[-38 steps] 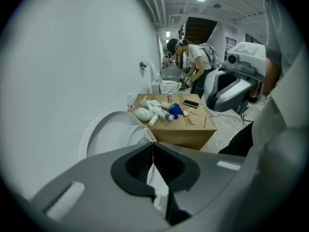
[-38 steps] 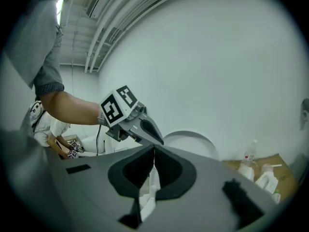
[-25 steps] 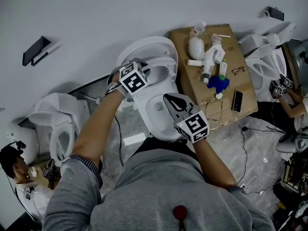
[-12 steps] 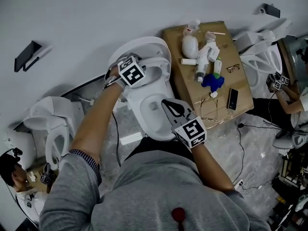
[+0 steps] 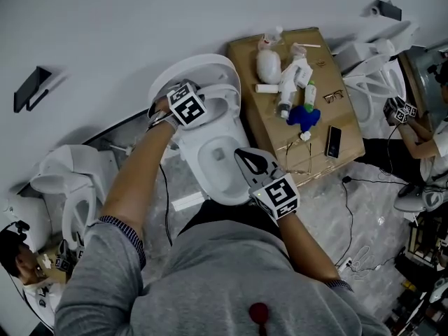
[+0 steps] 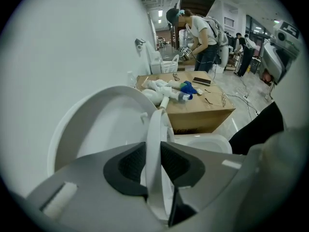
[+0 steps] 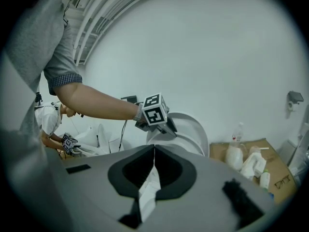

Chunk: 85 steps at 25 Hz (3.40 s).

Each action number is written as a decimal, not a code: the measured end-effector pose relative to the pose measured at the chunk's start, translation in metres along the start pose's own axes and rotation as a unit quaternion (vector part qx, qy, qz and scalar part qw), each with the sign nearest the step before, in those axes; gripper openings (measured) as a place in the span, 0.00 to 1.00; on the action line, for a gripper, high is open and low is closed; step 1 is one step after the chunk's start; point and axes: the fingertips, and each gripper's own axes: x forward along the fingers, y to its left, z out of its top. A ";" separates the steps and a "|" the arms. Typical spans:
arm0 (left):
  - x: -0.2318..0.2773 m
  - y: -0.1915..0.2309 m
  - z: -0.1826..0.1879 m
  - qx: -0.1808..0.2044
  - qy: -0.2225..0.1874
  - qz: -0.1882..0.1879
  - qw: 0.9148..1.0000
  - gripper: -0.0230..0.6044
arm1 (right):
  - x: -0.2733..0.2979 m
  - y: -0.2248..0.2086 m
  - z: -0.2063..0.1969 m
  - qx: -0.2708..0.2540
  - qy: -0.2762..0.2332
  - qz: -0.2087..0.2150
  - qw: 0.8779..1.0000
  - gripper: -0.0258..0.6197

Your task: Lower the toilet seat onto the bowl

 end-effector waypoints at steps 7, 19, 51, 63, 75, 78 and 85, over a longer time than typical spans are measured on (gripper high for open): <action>-0.002 -0.008 0.000 0.001 0.000 -0.001 1.000 0.20 | -0.001 0.002 -0.001 0.002 -0.003 0.000 1.000 0.06; -0.009 -0.031 0.001 -0.003 -0.011 0.006 1.000 0.20 | -0.011 0.011 -0.005 0.001 -0.008 0.000 1.000 0.06; -0.021 -0.145 0.007 -0.048 -0.003 0.002 0.999 0.25 | -0.100 0.027 -0.045 -0.010 -0.004 0.046 0.999 0.06; -0.019 -0.185 0.007 -0.050 0.004 -0.024 0.998 0.28 | -0.119 0.030 -0.058 -0.011 -0.002 0.063 0.998 0.06; -0.009 -0.240 0.003 -0.054 0.019 -0.056 0.997 0.29 | -0.132 0.033 -0.073 -0.008 0.007 0.081 0.997 0.06; -0.005 -0.257 0.001 -0.057 0.022 -0.068 0.996 0.29 | -0.136 0.031 -0.079 -0.006 0.009 0.084 0.996 0.06; 0.003 -0.293 -0.002 -0.057 0.030 -0.084 0.994 0.29 | -0.144 0.034 -0.092 -0.005 0.014 0.093 0.996 0.06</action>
